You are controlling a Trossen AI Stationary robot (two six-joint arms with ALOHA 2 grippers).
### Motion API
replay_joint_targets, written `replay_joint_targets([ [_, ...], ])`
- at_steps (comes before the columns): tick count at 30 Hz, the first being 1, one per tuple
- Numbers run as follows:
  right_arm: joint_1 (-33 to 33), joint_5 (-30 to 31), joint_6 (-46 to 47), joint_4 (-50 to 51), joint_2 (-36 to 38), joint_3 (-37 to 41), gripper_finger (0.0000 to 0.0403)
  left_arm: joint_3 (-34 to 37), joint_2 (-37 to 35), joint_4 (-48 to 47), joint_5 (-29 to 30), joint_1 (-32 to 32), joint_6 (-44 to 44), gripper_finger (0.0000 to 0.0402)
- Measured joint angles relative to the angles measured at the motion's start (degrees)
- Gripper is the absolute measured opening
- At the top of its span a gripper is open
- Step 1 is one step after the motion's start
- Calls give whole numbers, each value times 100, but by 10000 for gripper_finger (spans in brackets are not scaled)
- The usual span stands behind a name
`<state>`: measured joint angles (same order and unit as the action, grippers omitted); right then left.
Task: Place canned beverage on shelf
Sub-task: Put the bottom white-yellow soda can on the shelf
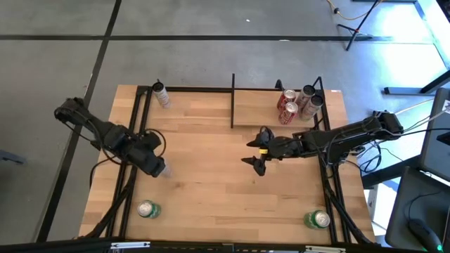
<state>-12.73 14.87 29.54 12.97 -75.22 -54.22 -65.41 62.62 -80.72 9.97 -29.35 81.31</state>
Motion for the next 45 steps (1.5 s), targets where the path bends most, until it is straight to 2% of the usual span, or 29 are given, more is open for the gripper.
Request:
replay_joint_targets([
  [13,-1,-99,12,13,-2,0,331,631,421,359,-69,-13,-285,394],
  [18,-2,-203,17,17,-2,0,331,982,418,876,-219,-6,-350,388],
  [22,-3,-398,-14,94,-2,0,331,1101,416,1112,-211,40,-607,349],
  [30,-99,-419,-21,749,337,2,331,1113,416,1424,-119,66,-923,232],
  [32,-187,-377,-99,1120,566,2,331,1098,421,1859,-120,135,-1166,225],
  [38,-516,-326,-127,2067,1313,0,331,563,752,2282,-154,571,-2033,225],
  [45,-616,-294,-330,3096,1536,0,331,-999,2023,2517,-46,1334,-3617,225],
])
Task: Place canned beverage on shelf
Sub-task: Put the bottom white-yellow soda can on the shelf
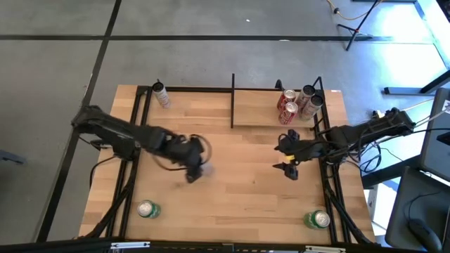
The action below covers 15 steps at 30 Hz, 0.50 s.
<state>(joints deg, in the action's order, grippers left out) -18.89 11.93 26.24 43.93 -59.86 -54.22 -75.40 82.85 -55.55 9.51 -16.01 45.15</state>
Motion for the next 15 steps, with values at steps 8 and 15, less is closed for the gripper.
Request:
replay_joint_targets([
  [8,10,6,-357,771,4,2,330,-2333,2053,-12,-660,802,-1375,225],
  [15,10,-38,-491,913,106,191,330,-3926,3385,-405,-1102,1128,-1751,225],
])
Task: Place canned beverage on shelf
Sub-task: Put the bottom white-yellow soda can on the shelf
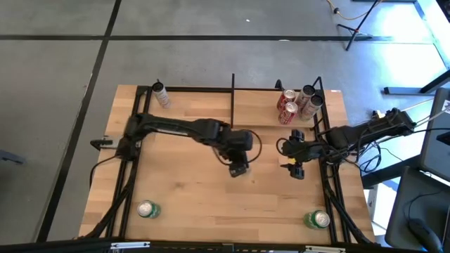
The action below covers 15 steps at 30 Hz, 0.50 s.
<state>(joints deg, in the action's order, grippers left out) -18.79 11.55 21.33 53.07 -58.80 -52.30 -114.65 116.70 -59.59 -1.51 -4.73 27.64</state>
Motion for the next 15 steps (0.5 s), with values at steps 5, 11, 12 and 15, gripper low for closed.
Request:
replay_joint_targets([
  [5,0,-81,146,-10,10,258,330,-321,514,-171,-100,44,-87,225],
  [11,0,-177,272,-97,10,447,330,-327,735,-197,-102,37,-183,225],
  [12,0,-177,275,-114,14,447,330,-327,753,-197,-99,37,-191,225],
  [15,2,-177,279,-187,15,447,330,-327,757,-189,-93,38,-243,232],
])
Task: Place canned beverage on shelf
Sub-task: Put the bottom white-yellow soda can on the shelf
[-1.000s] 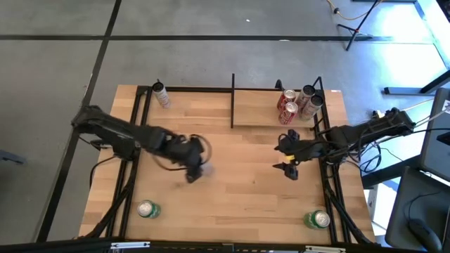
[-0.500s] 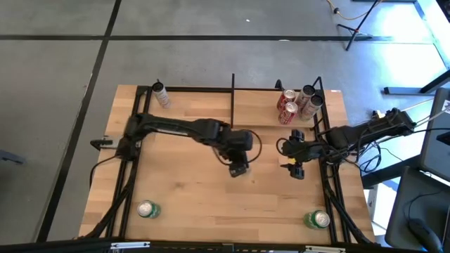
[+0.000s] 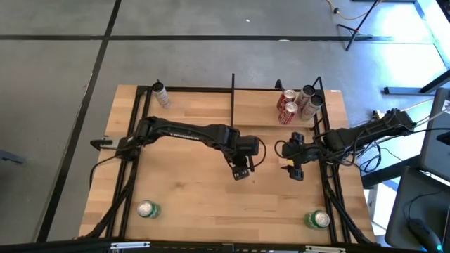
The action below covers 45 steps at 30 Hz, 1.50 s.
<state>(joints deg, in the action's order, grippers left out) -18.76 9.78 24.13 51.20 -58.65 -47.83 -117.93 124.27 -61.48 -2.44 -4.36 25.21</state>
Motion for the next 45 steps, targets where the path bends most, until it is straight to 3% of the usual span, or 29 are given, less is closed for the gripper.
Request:
replay_joint_targets([
  [10,2,2,-36,-186,-2,0,331,-4,-5,130,25,-43,-34,293],
  [19,2,27,-43,-389,-11,0,331,-2,-156,132,-160,-57,-48,298],
  [26,-2,12,-779,-1946,-62,-4,331,-7,-946,-376,106,-238,-44,298],
  [32,-1,17,-1203,-3531,-546,-7,331,71,-1637,-580,741,-592,-56,298],
  [38,2,124,-1264,-4590,-1449,-97,331,894,-2303,-485,1042,-1063,121,298],
  [45,129,371,-1074,-4007,-2637,-1186,330,2911,-3601,-45,1517,-1828,1227,298],
])
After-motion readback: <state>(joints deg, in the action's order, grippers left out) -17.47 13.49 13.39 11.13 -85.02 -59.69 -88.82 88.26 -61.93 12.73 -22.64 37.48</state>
